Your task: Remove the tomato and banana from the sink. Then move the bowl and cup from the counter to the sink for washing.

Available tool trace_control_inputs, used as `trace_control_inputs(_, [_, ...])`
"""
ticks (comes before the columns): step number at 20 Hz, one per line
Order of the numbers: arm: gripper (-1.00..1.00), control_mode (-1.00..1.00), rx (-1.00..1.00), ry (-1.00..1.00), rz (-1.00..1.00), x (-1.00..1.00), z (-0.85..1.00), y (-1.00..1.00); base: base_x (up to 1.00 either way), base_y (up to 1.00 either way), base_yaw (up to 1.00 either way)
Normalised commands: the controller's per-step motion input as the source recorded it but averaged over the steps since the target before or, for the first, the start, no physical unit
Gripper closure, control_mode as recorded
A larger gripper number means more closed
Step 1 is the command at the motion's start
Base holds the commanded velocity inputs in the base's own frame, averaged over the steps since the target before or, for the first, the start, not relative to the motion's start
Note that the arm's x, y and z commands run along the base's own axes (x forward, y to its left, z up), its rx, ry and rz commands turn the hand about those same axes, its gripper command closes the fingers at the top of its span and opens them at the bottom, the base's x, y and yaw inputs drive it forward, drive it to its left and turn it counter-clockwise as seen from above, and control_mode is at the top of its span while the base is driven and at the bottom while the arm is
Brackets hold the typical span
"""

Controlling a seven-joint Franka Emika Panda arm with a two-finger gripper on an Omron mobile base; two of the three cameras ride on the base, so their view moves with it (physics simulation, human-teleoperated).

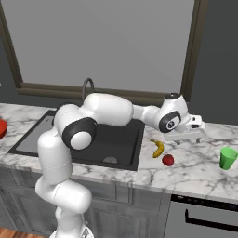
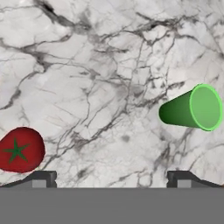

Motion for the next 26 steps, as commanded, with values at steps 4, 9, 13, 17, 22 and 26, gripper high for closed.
trace_control_inputs(4, [-1.00, -1.00, -0.06, 0.08, 0.00, -0.02, 0.16, -0.14, 0.00, 0.00, 0.00])
trace_control_inputs(9, [-1.00, -1.00, -0.03, 0.09, 0.00, -0.01, 0.13, -0.17, 0.00, 0.00, 0.00])
trace_control_inputs(13, [-1.00, -1.00, 0.00, 0.10, 0.00, 0.00, 0.11, -0.16, 0.00, 0.00, 0.00])
trace_control_inputs(17, [-1.00, -1.00, 0.00, 0.02, 0.00, 0.00, 0.08, -0.17, 0.00, 0.00, 0.00])
trace_control_inputs(22, [-1.00, -1.00, 0.00, 0.00, 0.00, 0.00, 0.01, -0.14, 0.00, 0.00, 0.00])
trace_control_inputs(26, [-1.00, -1.00, 0.01, 0.00, 0.01, 0.00, 0.00, -0.11, 0.00, 0.00, 0.00])
